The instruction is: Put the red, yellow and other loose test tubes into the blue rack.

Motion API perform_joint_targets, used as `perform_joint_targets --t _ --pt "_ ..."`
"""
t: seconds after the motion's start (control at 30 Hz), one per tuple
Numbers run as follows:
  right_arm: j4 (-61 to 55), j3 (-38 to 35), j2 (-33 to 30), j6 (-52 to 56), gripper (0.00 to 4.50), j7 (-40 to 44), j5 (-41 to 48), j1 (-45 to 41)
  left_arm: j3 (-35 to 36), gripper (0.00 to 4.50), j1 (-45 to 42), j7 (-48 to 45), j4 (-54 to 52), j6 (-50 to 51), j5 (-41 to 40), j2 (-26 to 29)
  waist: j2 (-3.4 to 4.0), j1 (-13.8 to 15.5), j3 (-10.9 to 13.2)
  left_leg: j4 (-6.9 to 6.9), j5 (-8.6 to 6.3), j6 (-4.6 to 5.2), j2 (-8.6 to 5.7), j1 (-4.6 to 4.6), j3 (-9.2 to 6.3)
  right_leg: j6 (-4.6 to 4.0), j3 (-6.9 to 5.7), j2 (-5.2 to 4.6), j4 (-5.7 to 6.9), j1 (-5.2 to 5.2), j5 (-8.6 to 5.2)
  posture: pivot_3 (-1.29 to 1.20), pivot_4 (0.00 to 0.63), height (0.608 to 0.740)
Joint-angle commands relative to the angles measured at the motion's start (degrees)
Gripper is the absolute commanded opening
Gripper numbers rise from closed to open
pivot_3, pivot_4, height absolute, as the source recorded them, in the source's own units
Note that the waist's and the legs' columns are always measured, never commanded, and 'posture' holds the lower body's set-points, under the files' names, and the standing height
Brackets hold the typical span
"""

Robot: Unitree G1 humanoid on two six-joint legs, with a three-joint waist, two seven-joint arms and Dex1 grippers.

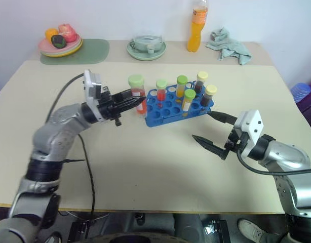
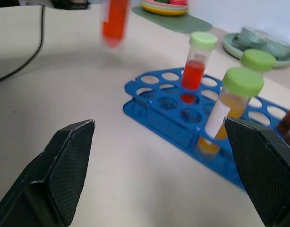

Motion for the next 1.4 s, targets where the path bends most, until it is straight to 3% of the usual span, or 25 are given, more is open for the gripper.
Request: perform_joint_targets --t 0.03,0.27,0.57,1.4 --pt "-4.52 -2.61 0.83 -0.91 4.50 -2.41 -0.06 1.74 -0.81 0.74 -5.06 -3.05 8.37 -8.07 3.99 -4.18 0.00 -0.06 0.00 0.04 -0.02 0.03 0.00 0.00 0.01 0.05 0.00 0.00 0.02 0.01 0.02 0.00 0.150 0.740" --pt "-9.05 -4.00 2.41 -0.63 4.50 -6.62 -0.69 5.88 -0.19 0.74 -10.46 -4.53 24.02 -16.87 8.73 -13.03 -0.03 -0.15 0.01 0.14 -0.07 0.13 -0.01 0.00 0.02 0.38 -0.01 0.01 0.15 0.01 0.17 0.00 0.150 0.740" --pt "-12.10 -3.26 2.95 0.41 4.50 -10.55 -1.13 6.95 -0.94 0.74 -13.12 -3.73 36.47 -25.01 16.66 -16.65 -0.04 -0.03 0.02 0.19 -0.08 0.14 0.00 0.00 -0.01 0.39 -0.01 0.02 0.19 0.01 0.17 0.00 0.150 0.740" --pt "-12.61 -1.79 3.19 0.73 4.50 -13.27 -1.02 5.37 -1.88 0.74 -10.73 -8.95 37.21 -26.66 19.70 -17.74 -0.03 -0.07 0.00 0.36 -0.12 0.20 0.02 0.00 -0.14 0.39 -0.11 0.03 0.21 0.15 0.16 0.00 0.150 0.740"
